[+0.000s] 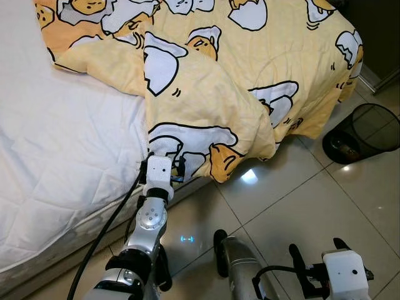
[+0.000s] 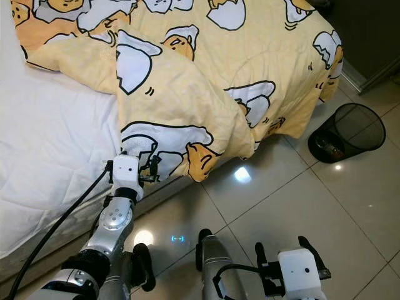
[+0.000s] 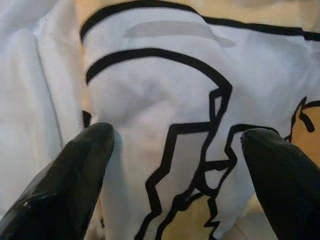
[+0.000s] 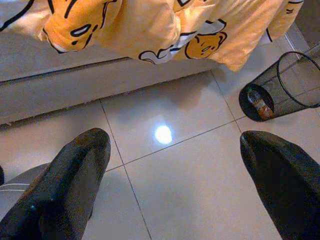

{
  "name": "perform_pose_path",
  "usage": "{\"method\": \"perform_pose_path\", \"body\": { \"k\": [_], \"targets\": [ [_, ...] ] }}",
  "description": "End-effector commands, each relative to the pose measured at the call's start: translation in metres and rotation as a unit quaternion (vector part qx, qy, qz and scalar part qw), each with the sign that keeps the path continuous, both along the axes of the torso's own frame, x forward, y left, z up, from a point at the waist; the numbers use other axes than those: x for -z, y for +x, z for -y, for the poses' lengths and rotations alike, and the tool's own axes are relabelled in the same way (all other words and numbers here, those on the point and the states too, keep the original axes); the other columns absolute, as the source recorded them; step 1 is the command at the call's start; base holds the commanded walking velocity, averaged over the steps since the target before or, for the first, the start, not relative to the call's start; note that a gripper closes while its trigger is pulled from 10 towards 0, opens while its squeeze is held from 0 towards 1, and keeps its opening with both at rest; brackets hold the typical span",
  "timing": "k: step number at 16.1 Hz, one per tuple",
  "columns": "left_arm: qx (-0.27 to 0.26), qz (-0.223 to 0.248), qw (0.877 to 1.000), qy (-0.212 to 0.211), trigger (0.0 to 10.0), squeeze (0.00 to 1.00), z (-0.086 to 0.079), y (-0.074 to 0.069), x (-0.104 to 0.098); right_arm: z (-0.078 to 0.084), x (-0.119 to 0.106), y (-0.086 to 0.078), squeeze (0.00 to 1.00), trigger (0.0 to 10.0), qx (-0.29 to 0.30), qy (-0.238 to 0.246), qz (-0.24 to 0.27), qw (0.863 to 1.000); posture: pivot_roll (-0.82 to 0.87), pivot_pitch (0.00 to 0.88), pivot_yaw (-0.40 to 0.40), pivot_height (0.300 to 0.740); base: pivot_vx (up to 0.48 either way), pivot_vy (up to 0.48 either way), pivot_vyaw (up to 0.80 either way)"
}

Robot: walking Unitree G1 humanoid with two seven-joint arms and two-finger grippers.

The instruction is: Clean up the room

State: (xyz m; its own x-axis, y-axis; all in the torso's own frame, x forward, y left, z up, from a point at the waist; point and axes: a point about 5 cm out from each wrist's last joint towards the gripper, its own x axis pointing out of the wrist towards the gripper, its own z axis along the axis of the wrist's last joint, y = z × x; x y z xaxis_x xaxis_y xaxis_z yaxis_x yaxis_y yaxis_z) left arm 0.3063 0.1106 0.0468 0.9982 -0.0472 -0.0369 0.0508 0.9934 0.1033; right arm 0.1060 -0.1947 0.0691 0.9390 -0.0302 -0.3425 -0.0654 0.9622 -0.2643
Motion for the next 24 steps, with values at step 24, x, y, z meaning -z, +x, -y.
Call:
{"method": "perform_pose_path", "body": {
  "k": [24],
  "targets": [
    [-0.079,-0.066,0.994,-0.028,10.0,0.00,0.000,0.000,0.015,0.009,0.006,-0.007,0.00,10.0,-0.014,-0.018,-0.020,1.000,-0.40,0.346,-0.068,0.719,0.000,0.000,0.00]
  ]
}}
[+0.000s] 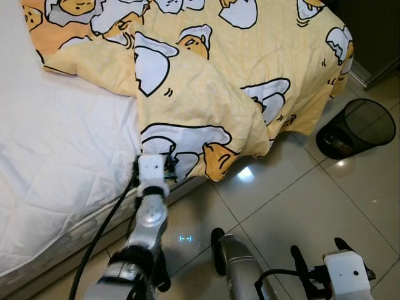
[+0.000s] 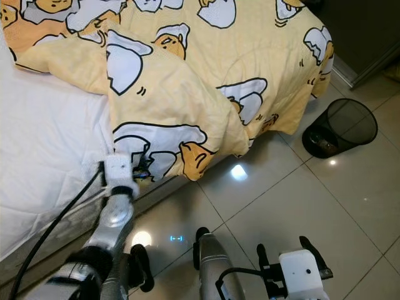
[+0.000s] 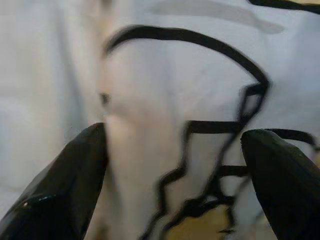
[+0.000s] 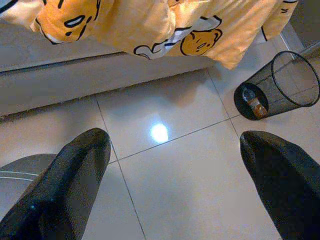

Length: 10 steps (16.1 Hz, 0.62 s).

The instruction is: Clean up the room

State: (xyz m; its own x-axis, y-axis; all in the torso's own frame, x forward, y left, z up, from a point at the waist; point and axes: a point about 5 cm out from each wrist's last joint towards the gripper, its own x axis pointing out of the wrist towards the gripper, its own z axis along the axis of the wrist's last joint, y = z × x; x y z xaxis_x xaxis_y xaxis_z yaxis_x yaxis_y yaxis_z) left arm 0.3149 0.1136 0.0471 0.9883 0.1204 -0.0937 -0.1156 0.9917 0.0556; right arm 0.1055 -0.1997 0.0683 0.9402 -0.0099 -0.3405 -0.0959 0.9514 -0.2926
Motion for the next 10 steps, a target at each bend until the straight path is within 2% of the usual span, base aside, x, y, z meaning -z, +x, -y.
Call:
{"method": "perform_pose_path", "body": {
  "k": [1,2,3,4,7,10],
  "targets": [
    [0.008,-0.040,0.999,-0.008,10.0,0.00,0.004,-0.009,0.015,0.004,0.006,-0.006,0.00,10.0,0.002,-0.004,-0.020,1.000,-0.40,0.346,-0.068,0.719,0.000,0.000,0.00],
    [0.000,-0.073,0.997,-0.031,9.3,0.00,0.002,-0.007,0.021,0.004,0.006,-0.005,0.00,10.0,0.001,-0.004,-0.020,1.000,-0.40,0.347,-0.070,0.719,0.000,0.000,0.00],
    [-0.006,-0.101,0.994,-0.046,3.6,0.00,-0.002,-0.006,0.025,0.004,0.006,-0.004,0.00,10.0,0.001,-0.004,-0.020,1.000,-0.40,0.346,-0.069,0.719,0.000,0.000,0.00],
    [-0.005,-0.109,0.993,-0.054,0.0,0.00,-0.004,-0.001,0.024,0.003,0.006,-0.004,0.00,10.0,0.000,-0.004,-0.020,1.000,-0.40,0.345,-0.069,0.719,0.000,0.000,0.00],
    [0.000,-0.108,0.993,-0.052,0.0,0.00,-0.009,0.006,0.018,0.002,0.008,-0.004,0.00,10.0,0.000,-0.004,-0.020,1.000,-0.41,0.332,-0.062,0.719,0.000,0.000,0.00],
    [-0.006,-0.124,0.988,-0.092,0.0,0.00,-0.019,0.006,0.021,0.001,0.010,-0.001,0.00,10.0,0.001,-0.002,-0.018,1.000,-0.40,0.312,-0.055,0.719,0.000,0.000,0.00]
  ]
}}
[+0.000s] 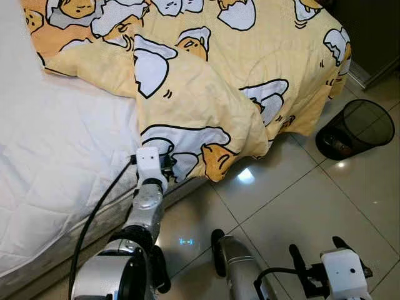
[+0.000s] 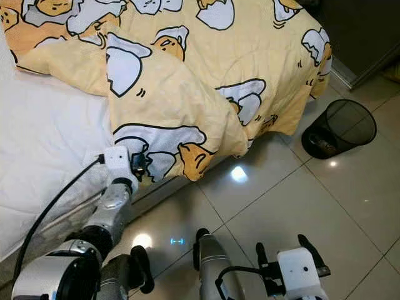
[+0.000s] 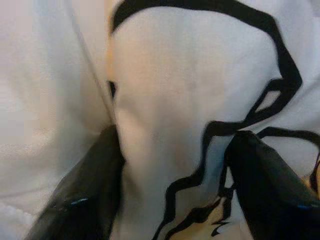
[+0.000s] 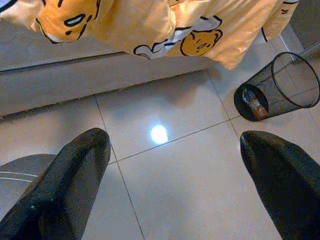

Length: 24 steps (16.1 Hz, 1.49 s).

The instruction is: Clean up the room

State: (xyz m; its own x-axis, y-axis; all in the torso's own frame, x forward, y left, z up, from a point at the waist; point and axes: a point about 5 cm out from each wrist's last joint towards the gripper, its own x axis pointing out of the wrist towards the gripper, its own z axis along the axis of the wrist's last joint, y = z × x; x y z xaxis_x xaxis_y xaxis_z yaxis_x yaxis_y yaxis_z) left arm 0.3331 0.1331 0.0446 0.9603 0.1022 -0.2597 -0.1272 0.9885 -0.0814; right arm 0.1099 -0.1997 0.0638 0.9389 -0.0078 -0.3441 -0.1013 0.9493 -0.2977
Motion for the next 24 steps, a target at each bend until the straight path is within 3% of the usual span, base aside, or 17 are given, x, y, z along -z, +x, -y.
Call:
{"method": "perform_pose_path", "body": {
  "k": [1,7,15,17,24],
  "targets": [
    [0.003,-0.054,0.998,-0.034,0.0,0.00,-0.002,-0.013,0.021,0.000,0.006,-0.002,0.00,10.0,0.002,0.003,-0.014,1.000,-0.40,0.302,-0.052,0.719,0.000,0.000,0.00],
    [0.087,-0.042,0.994,-0.051,0.0,0.00,0.012,-0.009,0.016,-0.006,0.007,0.005,0.00,10.0,0.005,0.029,-0.002,1.000,-0.40,0.286,-0.026,0.719,0.000,0.000,0.00],
    [0.111,-0.070,0.990,-0.058,0.0,0.00,0.017,-0.011,0.021,-0.009,0.011,0.011,0.00,10.0,-0.009,0.034,-0.004,0.999,-0.40,0.269,-0.030,0.719,0.000,0.000,0.00],
    [0.100,-0.098,0.990,-0.034,10.0,0.00,0.016,-0.012,0.025,-0.012,0.012,0.013,0.00,10.0,-0.013,0.036,-0.004,0.999,-0.39,0.268,-0.029,0.719,0.000,0.000,0.00],
    [0.093,-0.078,0.993,-0.013,10.0,0.00,0.009,-0.014,0.025,-0.010,0.015,0.015,0.00,10.0,-0.025,0.036,-0.009,0.999,-0.38,0.267,-0.035,0.719,0.000,0.000,0.00]
  ]
}}
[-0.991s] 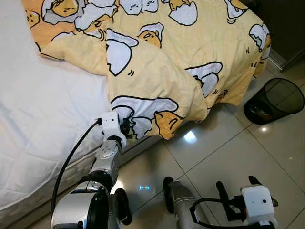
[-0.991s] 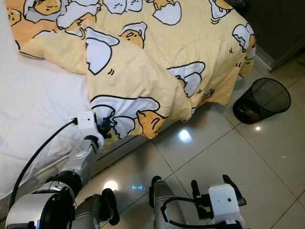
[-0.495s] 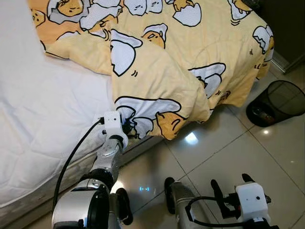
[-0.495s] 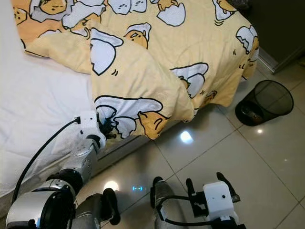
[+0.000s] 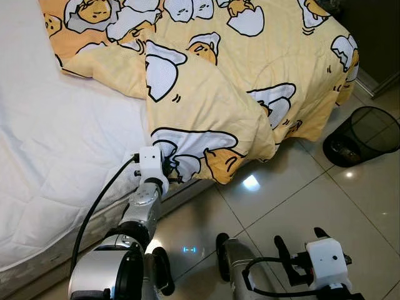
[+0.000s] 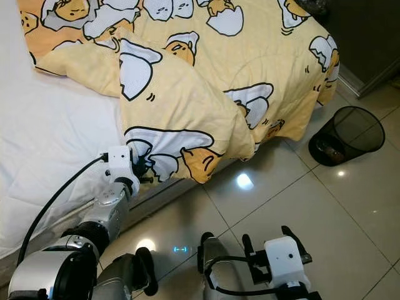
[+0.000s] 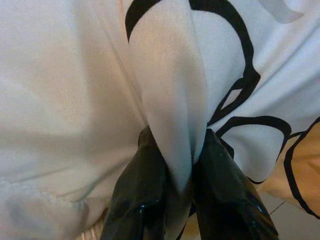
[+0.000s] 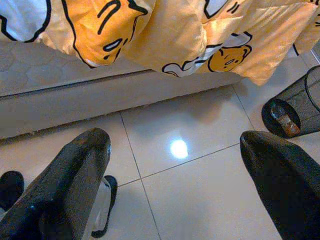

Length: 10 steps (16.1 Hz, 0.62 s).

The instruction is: Clean up the room

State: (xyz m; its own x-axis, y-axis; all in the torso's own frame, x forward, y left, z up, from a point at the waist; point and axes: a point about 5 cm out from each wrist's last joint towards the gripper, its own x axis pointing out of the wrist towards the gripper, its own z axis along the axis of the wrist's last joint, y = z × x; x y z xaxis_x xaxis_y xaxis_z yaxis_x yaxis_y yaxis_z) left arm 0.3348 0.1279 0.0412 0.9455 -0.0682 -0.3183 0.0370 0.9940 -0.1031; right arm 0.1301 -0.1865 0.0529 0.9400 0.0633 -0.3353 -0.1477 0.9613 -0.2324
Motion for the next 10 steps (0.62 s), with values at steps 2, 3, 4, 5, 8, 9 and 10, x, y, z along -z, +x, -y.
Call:
{"method": "perform_pose_path", "body": {
  "k": [2,3,4,5,8,9,10],
  "targets": [
    [0.009,-0.047,0.999,0.005,10.0,0.00,0.005,-0.016,0.021,0.004,0.005,-0.005,0.00,10.0,0.000,0.000,-0.014,1.000,-0.38,0.266,-0.035,0.719,-0.146,0.000,0.00],
    [0.009,-0.047,0.999,0.005,10.0,0.00,0.004,-0.016,0.021,0.004,0.006,-0.005,0.00,10.0,0.000,0.001,-0.015,1.000,-0.38,0.265,-0.035,0.719,-0.300,0.000,0.00],
    [0.009,-0.047,0.999,0.006,10.0,0.00,0.004,-0.016,0.022,0.003,0.006,-0.005,0.00,10.0,0.000,0.001,-0.015,1.000,-0.38,0.266,-0.034,0.719,-0.300,0.000,0.00],
    [0.009,-0.047,0.999,0.008,10.0,0.00,0.004,-0.017,0.022,0.003,0.006,-0.005,0.00,10.0,-0.001,0.002,-0.015,1.000,-0.38,0.266,-0.033,0.719,-0.307,0.000,0.00],
    [0.015,-0.050,0.999,0.014,10.0,0.00,0.007,-0.020,0.025,0.004,0.008,-0.006,0.00,10.0,0.010,0.011,-0.023,1.000,-0.38,0.267,-0.032,0.719,-0.344,0.000,0.00],
    [0.019,-0.057,0.998,0.011,10.0,0.00,0.010,-0.023,0.029,0.005,0.007,-0.003,0.00,10.0,0.022,0.020,-0.025,0.999,-0.38,0.266,-0.031,0.719,-0.360,0.000,0.00],
    [0.031,-0.069,0.997,0.013,10.0,0.00,0.016,-0.031,0.036,0.003,0.003,0.003,0.00,10.0,0.013,0.019,-0.015,1.000,-0.38,0.266,-0.031,0.719,-0.337,0.000,0.00]
  ]
}}
